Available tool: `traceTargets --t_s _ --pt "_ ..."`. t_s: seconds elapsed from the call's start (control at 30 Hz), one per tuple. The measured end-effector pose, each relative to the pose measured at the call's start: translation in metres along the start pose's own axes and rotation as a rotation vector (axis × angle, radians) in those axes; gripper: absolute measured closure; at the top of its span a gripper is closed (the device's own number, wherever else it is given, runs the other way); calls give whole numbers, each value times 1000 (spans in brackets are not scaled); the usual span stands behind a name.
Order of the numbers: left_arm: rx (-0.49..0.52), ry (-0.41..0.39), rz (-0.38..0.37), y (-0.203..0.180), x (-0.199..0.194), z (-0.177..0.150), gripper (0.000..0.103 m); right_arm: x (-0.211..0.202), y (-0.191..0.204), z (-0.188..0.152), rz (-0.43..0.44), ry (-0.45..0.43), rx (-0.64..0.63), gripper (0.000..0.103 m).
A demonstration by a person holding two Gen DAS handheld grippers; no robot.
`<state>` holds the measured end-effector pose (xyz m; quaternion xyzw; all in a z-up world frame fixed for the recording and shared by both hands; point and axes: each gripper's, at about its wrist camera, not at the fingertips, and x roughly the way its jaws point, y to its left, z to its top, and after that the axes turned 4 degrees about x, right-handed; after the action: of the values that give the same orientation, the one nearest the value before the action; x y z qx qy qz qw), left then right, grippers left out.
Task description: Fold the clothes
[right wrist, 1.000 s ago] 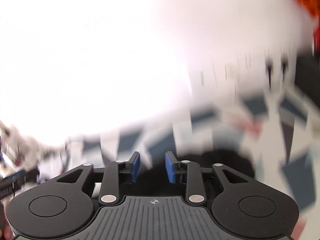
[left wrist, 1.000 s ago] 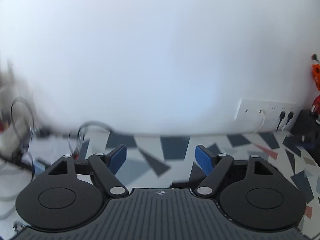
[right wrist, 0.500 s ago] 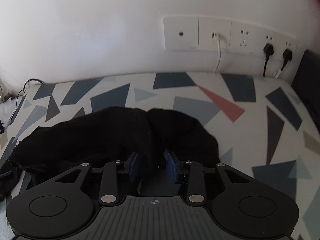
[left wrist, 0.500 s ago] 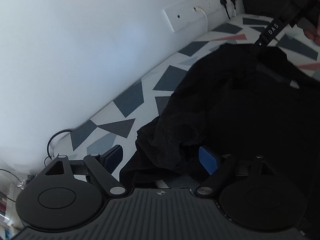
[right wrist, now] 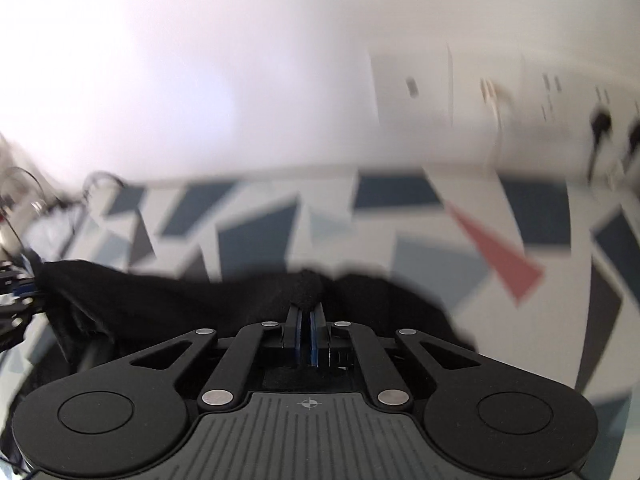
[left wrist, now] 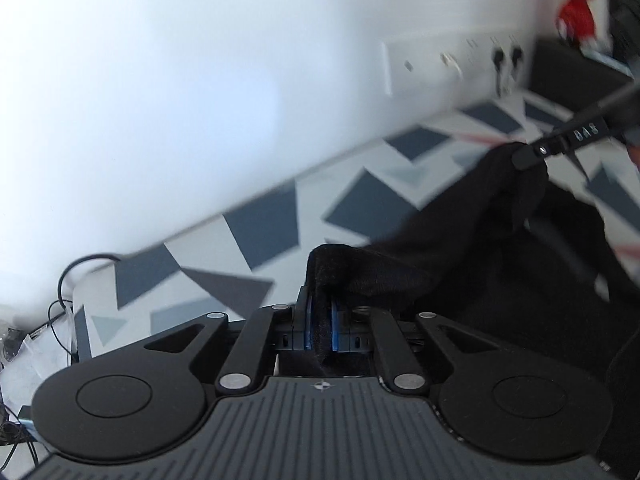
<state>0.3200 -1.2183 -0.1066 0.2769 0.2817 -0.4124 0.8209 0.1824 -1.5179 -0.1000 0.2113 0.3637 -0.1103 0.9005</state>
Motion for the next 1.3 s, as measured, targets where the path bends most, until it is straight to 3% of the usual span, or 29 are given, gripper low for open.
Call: traceTargets --t_s 0.07,0.17,0.2,0.23,0.27,0.3,0.33,0.43,0.53,0.8,1.03,1.07,1.13,1.2,1.23,1.27,1.3 --pt "-47 -27 45 18 15 19 94 8 -2 26 16 -62 42 100" --pt "-165 -23 204 42 58 40 87 33 -3 61 -23 -179 98 97" --pt "-189 -11 265 46 71 45 74 46 -3 70 -60 -215 111 84" --pt "-198 7 328 49 82 49 55 57 -3 76 -101 -240 126 74" --pt "-195 15 374 49 88 51 45 65 -4 79 -138 -247 141 58" --pt "-182 14 405 47 89 51 36 71 -5 80 -155 -242 154 56" --pt "-171 9 410 45 87 50 36 72 -8 77 -153 -227 162 57" --pt "-168 40 268 38 70 34 35 65 -22 57 -133 -177 177 55" --pt "-166 107 135 23 53 9 34 48 -39 24 -176 -125 183 54" --pt "-254 255 -67 -26 16 -62 34 -30 -77 -74 -240 -10 352 53" --pt "-282 311 -71 -55 7 -96 36 -49 -53 -131 -229 99 356 51" --pt "-286 311 -75 -57 6 -99 40 -48 -48 -135 -235 113 337 51" --pt "-298 311 -85 -60 4 -104 69 -44 -40 -141 -261 139 286 53" --pt "-291 298 -88 -63 -2 -106 90 -45 -36 -144 -286 141 257 69" --pt "-287 296 -86 -64 -4 -106 91 -47 -40 -143 -285 141 276 77" --pt "-283 296 -80 -64 -6 -107 93 -49 -47 -141 -282 137 306 92" --pt "-280 297 -74 -64 -8 -108 94 -50 -56 -138 -283 132 342 95"
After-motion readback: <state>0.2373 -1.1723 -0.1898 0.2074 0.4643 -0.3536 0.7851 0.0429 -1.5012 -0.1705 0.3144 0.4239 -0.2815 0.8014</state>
